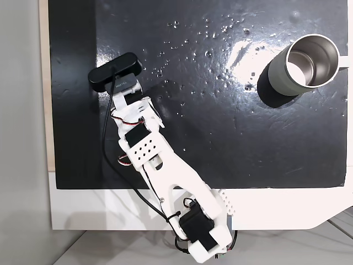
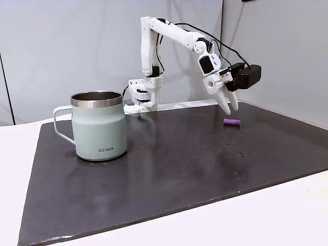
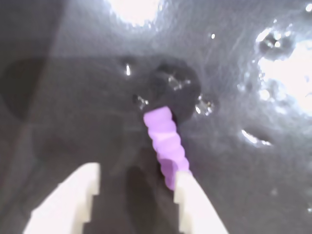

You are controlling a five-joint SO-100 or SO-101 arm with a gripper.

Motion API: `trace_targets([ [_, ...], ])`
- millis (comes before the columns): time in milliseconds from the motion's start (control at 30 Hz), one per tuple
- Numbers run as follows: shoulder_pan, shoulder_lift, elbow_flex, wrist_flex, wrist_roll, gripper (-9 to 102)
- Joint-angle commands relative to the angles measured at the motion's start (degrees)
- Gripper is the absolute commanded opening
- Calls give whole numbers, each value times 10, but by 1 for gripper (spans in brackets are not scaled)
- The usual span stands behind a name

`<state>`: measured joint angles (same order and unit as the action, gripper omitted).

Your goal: Grasp a pengrip and put it in the cup.

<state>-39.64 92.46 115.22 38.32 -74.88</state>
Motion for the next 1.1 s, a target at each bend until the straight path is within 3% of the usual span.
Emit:
trace_targets([
  [0,-11,7,-37,28,-40,24],
  [567,2,-118,-229,167,-179,24],
  [1067,4,-193,-250,162,-220,24],
])
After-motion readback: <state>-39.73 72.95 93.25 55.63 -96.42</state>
